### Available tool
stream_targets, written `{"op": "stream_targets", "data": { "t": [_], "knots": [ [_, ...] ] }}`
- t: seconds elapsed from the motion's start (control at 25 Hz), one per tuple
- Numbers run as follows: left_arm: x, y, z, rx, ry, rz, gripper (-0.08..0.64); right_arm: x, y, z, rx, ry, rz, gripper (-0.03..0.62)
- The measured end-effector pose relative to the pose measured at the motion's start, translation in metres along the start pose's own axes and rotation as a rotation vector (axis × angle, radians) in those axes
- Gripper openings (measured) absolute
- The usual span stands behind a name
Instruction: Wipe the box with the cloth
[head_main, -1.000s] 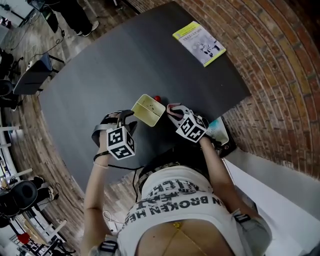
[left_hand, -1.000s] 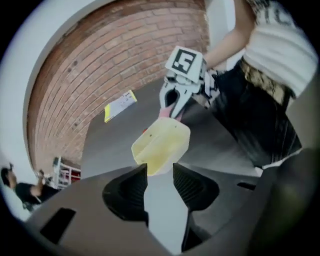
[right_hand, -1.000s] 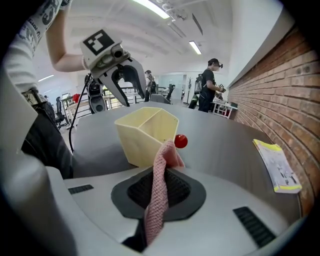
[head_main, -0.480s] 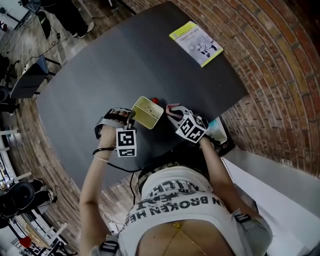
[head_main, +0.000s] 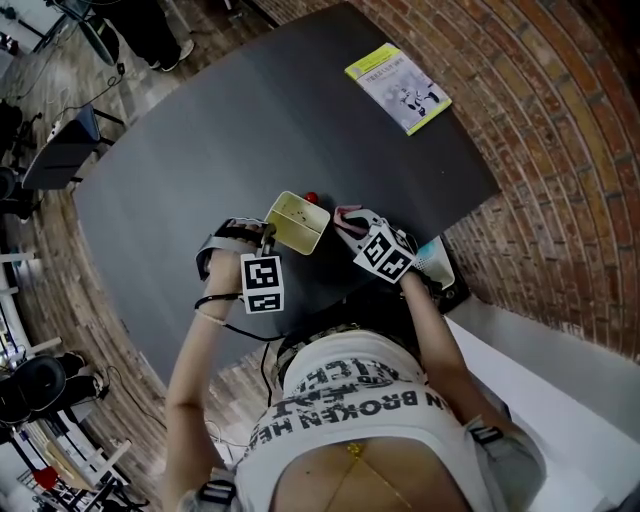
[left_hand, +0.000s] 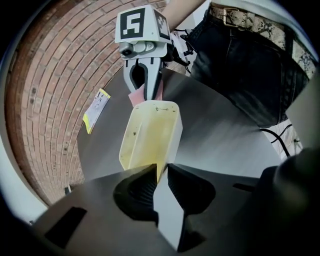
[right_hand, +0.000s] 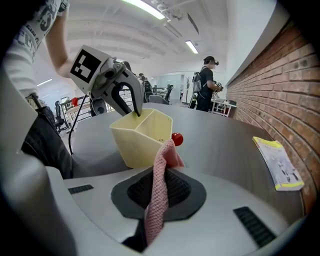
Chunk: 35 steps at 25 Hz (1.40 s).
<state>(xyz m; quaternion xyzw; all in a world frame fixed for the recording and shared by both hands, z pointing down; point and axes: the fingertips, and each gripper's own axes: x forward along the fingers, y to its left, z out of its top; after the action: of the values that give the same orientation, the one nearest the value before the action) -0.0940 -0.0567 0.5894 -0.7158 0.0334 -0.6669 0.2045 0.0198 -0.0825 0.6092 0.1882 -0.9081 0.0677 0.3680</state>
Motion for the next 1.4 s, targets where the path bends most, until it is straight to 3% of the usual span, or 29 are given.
{"op": "stream_targets", "data": {
  "t": [0.24,0.48,0.68,0.88,1.0,1.16,1.4],
  "knots": [
    [-0.009,-0.013,0.02,-0.133,-0.089,-0.051,0.043,-0.002,-0.012,0.0,0.022,-0.025,-0.014,0.017],
    [-0.013,-0.017,0.043,-0.334,-0.19,-0.089,0.031,0.002,-0.022,0.007,-0.028,-0.031,0.019,0.017],
    [-0.013,-0.014,0.047,-0.427,-0.225,-0.1,0.031,0.01,-0.029,0.013,-0.096,-0.017,0.058,0.017],
    [-0.008,-0.015,0.048,-0.446,-0.234,-0.156,0.031,0.023,-0.031,0.015,-0.184,0.012,0.108,0.018],
    [-0.001,-0.017,0.053,-0.413,-0.229,-0.17,0.026,0.027,-0.033,0.019,-0.188,0.009,0.118,0.017],
    [-0.001,-0.016,0.052,-0.454,-0.275,-0.182,0.021,0.028,-0.032,0.025,-0.189,-0.012,0.128,0.018],
    [-0.001,-0.014,0.051,-0.457,-0.287,-0.195,0.02,0.028,-0.03,0.024,-0.204,-0.02,0.139,0.017]
  ]
}}
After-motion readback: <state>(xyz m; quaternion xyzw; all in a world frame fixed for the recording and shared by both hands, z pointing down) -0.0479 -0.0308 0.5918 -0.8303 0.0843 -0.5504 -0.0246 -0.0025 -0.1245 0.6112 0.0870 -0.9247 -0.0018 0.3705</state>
